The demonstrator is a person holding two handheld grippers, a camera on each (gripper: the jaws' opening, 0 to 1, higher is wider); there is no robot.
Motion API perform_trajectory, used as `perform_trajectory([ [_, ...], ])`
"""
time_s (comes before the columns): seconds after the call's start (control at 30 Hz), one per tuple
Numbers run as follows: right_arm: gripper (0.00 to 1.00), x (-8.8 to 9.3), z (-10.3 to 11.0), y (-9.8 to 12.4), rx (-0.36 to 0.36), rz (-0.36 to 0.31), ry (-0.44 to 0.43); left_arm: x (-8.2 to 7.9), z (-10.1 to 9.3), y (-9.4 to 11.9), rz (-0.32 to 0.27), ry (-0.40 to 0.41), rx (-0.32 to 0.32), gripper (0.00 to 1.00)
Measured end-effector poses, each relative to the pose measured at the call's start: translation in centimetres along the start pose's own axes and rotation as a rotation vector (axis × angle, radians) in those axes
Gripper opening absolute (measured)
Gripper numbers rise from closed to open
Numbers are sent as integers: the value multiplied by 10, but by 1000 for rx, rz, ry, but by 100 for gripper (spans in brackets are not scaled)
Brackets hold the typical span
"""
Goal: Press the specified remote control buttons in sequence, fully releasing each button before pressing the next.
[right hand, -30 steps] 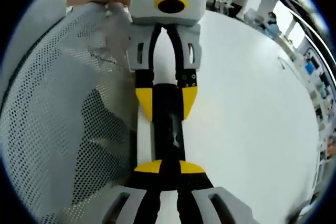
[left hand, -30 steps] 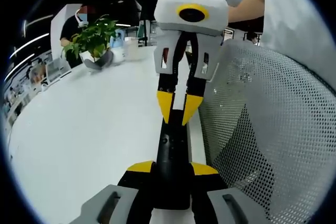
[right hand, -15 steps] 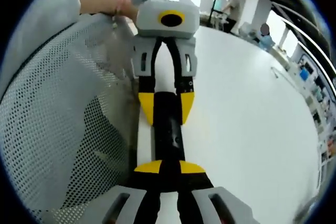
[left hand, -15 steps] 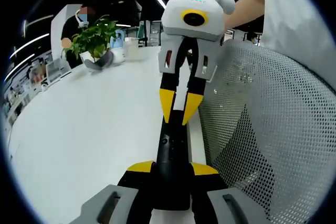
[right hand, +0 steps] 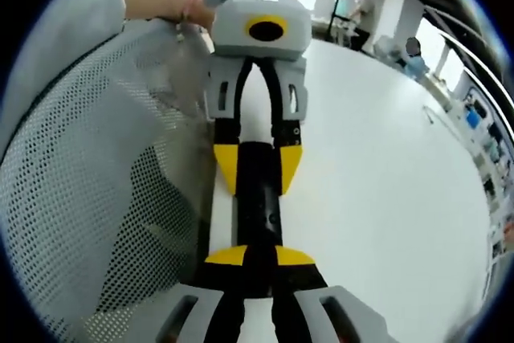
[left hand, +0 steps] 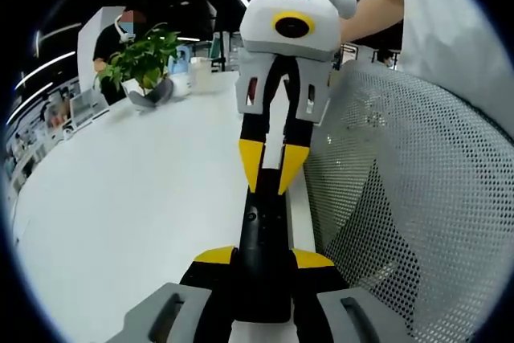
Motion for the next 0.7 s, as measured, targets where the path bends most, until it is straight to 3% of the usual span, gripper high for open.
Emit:
perform_trajectory([
  [0.33, 7, -10, -4, -5, -45, 214, -17, 0, 0, -1, 2, -3, 0, 25],
  [0.4, 7, -11, -6, -5, -52, 221, -55, 0, 0, -1, 1, -2, 0, 25],
  [0.47, 7, -8, -6, -4, -49, 200, -60, 0, 0, -1, 2, -1, 0, 25],
  [0.53, 7, -6, -3, -2, -22, 136, -23, 0, 0, -1, 2, -2, 0, 25],
  [0.7, 7, 3, 1, 1, 55, -33, -112, 0, 0, -1, 1, -2, -1, 25],
])
Point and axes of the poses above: the point that each gripper's makers call its tool centre point, and the gripper's own axes: y roughly backward along the fingers, z roughly to its left, x roughly out of its underside, the point moved 6 cm from there along y, roughly backward along the fingers, and after that the axes turned 2 degrees about y, right-handed, at the moved point
